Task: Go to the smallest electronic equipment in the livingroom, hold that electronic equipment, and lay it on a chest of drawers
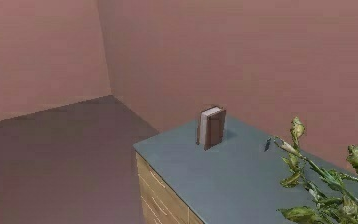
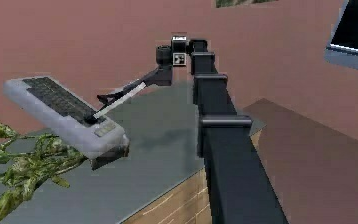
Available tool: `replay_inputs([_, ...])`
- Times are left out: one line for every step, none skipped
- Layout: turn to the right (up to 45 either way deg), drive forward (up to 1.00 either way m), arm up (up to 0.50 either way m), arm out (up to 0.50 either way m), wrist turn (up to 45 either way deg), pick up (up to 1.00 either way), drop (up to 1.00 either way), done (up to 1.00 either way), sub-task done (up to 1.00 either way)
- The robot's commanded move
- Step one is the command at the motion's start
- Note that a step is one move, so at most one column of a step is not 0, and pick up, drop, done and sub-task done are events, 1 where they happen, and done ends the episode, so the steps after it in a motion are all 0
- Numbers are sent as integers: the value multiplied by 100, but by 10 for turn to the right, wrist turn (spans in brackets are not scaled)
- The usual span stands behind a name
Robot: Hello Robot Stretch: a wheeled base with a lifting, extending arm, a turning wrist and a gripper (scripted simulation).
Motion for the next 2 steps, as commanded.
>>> replay_inputs([0,0,0,-8,0,0,0,0,0])
replay_inputs([0,0,0,0,-390,0,0,0,0])
